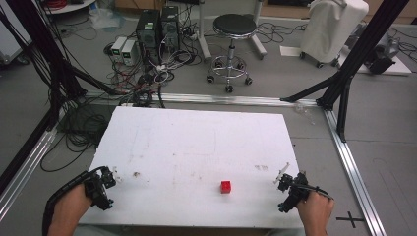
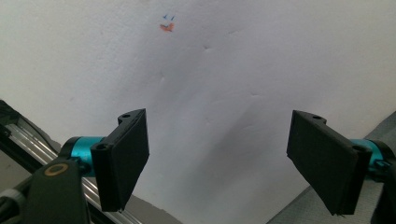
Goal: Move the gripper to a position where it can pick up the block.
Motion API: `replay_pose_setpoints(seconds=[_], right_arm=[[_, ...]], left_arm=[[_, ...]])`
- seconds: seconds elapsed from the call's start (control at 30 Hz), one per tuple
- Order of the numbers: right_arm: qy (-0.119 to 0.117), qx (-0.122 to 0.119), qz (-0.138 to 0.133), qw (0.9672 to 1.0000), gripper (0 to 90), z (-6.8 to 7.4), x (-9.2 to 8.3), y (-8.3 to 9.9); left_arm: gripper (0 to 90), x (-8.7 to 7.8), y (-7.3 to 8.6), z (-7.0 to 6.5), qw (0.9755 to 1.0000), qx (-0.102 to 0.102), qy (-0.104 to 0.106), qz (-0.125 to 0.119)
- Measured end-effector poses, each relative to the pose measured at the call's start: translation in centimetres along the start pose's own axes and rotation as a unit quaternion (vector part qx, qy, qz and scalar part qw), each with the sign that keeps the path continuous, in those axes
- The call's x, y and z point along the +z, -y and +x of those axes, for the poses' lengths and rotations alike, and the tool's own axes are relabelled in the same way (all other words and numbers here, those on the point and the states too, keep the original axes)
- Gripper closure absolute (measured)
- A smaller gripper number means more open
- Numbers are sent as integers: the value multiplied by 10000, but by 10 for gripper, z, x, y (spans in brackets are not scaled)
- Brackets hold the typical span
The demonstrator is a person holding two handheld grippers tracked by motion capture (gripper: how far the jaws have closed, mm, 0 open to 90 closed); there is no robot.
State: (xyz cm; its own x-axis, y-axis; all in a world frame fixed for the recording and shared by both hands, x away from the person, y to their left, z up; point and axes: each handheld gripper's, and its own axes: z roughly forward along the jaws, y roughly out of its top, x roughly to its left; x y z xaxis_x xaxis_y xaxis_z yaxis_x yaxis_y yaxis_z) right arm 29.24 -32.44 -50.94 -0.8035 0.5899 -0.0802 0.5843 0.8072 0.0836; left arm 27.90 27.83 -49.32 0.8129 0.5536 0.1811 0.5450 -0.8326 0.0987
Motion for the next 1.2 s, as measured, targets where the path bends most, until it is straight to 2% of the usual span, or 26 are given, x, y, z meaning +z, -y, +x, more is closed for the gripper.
replay_pose_setpoints(seconds=[0.43,0.7,0.73,0.87,1.2], right_arm=[[-65,54,-64,9999,44,0,-1,0],[-104,86,-233,9996,44,-5,-2,-1],[-98,96,-258,9996,44,-5,-3,-2],[-125,-47,-304,9994,44,-10,-7,-5],[-149,-185,-540,9983,44,-26,-26,-16]], left_arm=[[212,-1,-1,-1,10000,51,20,2],[212,-1,-1,0,10000,38,18,-34],[212,0,0,-1,10000,-11,5,-57],[212,-1,1,0,10000,-8,18,-54],[212,-3,2,1,9999,-57,-43,-87]])
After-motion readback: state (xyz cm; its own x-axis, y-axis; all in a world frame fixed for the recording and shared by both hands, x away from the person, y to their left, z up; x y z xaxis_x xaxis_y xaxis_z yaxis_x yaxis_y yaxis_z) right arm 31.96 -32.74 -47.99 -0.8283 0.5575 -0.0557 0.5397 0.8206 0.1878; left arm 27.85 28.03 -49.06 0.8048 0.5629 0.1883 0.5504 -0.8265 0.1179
